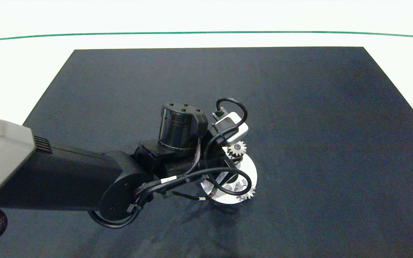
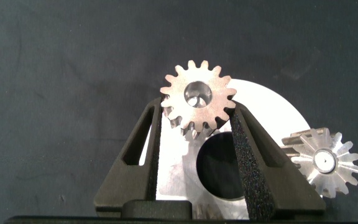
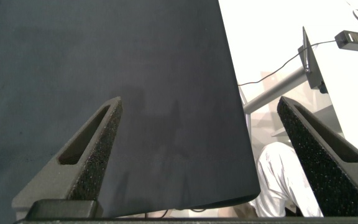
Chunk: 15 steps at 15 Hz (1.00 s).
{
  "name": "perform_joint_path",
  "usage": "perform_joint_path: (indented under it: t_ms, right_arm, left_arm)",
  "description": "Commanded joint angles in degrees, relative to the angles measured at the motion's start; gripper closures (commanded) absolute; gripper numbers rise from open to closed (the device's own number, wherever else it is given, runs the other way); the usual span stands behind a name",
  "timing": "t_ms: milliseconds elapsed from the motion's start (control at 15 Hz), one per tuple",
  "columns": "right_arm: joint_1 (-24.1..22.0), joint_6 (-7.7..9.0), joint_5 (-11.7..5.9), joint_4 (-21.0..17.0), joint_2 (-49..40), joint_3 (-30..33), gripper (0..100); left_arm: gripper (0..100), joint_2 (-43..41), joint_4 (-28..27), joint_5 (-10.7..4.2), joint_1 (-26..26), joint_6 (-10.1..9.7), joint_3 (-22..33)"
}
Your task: Install three planetary gears onto the carrier pins
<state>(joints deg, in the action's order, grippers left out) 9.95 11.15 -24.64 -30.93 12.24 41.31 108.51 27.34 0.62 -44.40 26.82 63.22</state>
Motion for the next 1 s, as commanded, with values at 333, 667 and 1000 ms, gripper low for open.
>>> perform_joint_path:
  t_ms: [333,667,1000]
  right_arm:
    - [0.07,0.1,-0.06,-0.27,-0.02,-0.01,0]
    - [0.07,0.1,0.12,-0.36,-0.02,-0.09,0]
    - [0.07,0.1,0.12,-0.27,-0.02,-0.09,0]
  left_arm:
    - [100,1.35,0.25,0.08,0.01,0.08,1.2]
    - [100,1.44,0.08,0.17,0.28,0.08,2.26]
    - [100,1.0,0.08,0.26,0.45,0.08,1.64]
